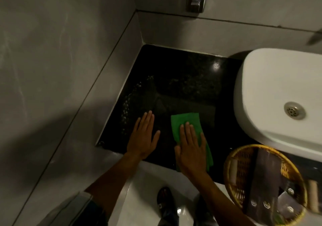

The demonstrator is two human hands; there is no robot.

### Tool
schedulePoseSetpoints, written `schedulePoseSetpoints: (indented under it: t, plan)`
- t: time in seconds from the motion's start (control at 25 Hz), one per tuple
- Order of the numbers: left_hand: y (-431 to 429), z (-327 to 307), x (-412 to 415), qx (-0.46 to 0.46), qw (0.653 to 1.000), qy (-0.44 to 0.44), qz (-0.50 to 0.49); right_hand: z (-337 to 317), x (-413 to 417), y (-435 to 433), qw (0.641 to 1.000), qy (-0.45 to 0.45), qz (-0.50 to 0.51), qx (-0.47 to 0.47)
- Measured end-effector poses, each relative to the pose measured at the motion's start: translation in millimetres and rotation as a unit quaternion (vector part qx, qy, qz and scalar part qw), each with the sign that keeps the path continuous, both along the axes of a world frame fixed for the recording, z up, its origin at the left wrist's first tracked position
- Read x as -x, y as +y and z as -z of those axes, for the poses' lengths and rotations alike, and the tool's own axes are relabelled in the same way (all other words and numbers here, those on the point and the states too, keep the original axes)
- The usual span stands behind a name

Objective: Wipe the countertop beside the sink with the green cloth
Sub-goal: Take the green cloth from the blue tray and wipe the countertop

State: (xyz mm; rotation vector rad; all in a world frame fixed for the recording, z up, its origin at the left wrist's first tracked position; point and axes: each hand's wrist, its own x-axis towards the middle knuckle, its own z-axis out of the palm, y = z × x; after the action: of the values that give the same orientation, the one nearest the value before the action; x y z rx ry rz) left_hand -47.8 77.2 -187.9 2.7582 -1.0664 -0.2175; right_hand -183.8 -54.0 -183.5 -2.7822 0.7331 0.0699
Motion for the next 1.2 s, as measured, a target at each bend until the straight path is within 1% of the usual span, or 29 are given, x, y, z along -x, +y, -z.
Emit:
schedulePoseSetpoints:
  t: [0.08, 0.16, 0.2, 0.32, 0.44, 0.52, 0.64, 0.72, 0.8, 0.88, 1.0, 1.12, 1.16, 1.2]
  plan:
    - [4.1, 1.8, -2.3, -0.007, 1.0, 0.0, 0.023, -0.1, -3.1, -25.2, 0.999, -0.002, 0.052, 0.011]
    - [8.1, 5.2, -6.1, -0.012, 0.999, -0.001, 0.037, -1.2, -21.9, -60.0, 0.992, -0.007, 0.126, 0.015]
    - [9.1, 6.8, -7.3, -0.009, 0.999, -0.006, 0.038, -1.1, -35.3, -75.7, 0.989, -0.011, 0.145, 0.014]
    - [7.8, 9.5, -8.7, 0.002, 0.999, 0.006, 0.037, -0.4, -87.0, -109.7, 0.988, -0.021, 0.154, 0.014]
    - [7.7, 11.2, -9.9, 0.009, 0.999, 0.005, 0.036, -1.5, -151.9, -134.1, 0.992, -0.031, 0.12, 0.01]
    - [7.7, 13.5, -11.4, 0.018, 0.999, 0.01, 0.033, 0.3, -200.3, -136.9, 0.996, -0.043, 0.08, 0.01]
    - [9.5, 18.1, -12.5, 0.022, 0.999, 0.003, 0.032, 6.0, -263.4, -111.7, 0.999, -0.049, -0.005, -0.005]
    - [11.1, 19.3, -13.2, 0.025, 0.999, -0.004, 0.035, 9.7, -282.4, -90.1, 0.995, -0.046, -0.083, 0.007]
    - [10.8, 18.9, -13.5, 0.025, 0.999, -0.004, 0.038, 11.0, -275.8, -77.6, 0.989, -0.039, -0.141, 0.027]
    - [11.8, 18.4, -12.6, 0.023, 0.999, -0.01, 0.032, 9.6, -255.9, -68.9, 0.987, -0.056, -0.149, 0.024]
    - [11.4, 16.5, -10.6, 0.02, 0.999, -0.007, 0.032, 3.5, -210.2, -49.0, 0.992, -0.076, -0.098, -0.024]
    - [11.4, 17.6, -13.3, 0.049, 0.999, 0.005, 0.019, 2.6, -144.4, -12.8, 0.991, -0.093, -0.065, -0.07]
    - [10.8, 17.5, -13.5, 0.061, 0.998, 0.013, 0.016, 2.8, -126.9, -1.6, 0.988, -0.104, -0.06, -0.094]
    - [10.6, 18.3, -13.1, 0.073, 0.997, 0.021, 0.013, 0.6, -115.2, 5.3, 0.981, -0.118, -0.057, -0.139]
